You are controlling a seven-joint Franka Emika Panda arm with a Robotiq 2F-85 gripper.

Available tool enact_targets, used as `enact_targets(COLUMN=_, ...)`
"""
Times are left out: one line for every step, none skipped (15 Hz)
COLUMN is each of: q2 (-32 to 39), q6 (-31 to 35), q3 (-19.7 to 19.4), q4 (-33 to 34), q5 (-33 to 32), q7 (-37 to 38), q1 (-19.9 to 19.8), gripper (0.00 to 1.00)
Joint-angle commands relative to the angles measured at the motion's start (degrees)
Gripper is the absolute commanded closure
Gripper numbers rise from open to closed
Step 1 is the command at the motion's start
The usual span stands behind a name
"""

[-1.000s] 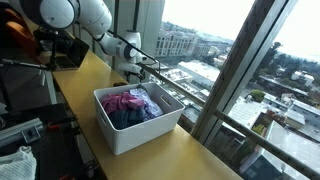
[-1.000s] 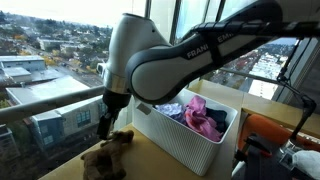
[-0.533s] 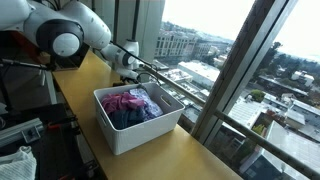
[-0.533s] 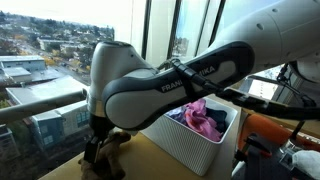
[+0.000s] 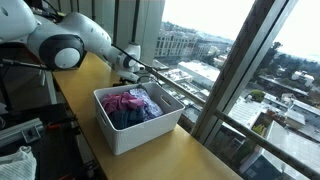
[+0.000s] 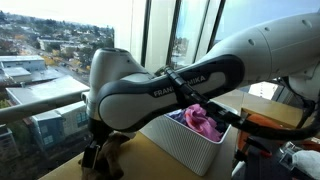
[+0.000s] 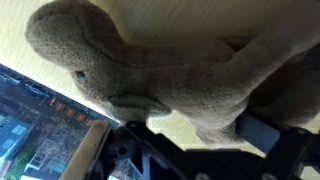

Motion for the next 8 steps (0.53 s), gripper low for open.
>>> enact_targets(q2=3.72, q6=-3.14, q3=-0.81, q4=6.01, q5=2.66, q7=-1.77, q1=1.02, gripper=0.47)
enact_targets(q2=4.09, q6=-3.34, q3=-0.87, q4=6.64, q5=2.85, q7=-1.78, q1=1.10, gripper=0.54)
enact_targets(q2=4.34, q6=-3.61, q3=-0.91, q4=7.14, q5=3.07, q7=-1.74, q1=1.17, gripper=0.62)
enact_targets(q2=3.94, q6=-3.45, q3=0.46, q4=6.29, q5=1.67, q7=-1.19, q1=0.43, gripper=0.69)
enact_targets(q2=4.02, q6=-3.49, q3=0.46, q4=6.52, q5=1.68, q7=-1.12, q1=0.47, gripper=0.77)
enact_targets(q2=3.97, q6=-3.41, q3=0.46, q4=6.51, q5=1.66, q7=-1.02, q1=0.51, gripper=0.84)
enact_targets(q2=3.62, q6=-3.32, q3=0.38, q4=6.28, q5=1.59, q7=-0.70, q1=0.60, gripper=0.92)
enact_targets(q2=3.28, q6=-3.25, q3=0.32, q4=6.06, q5=1.56, q7=-0.41, q1=0.69, gripper=0.98)
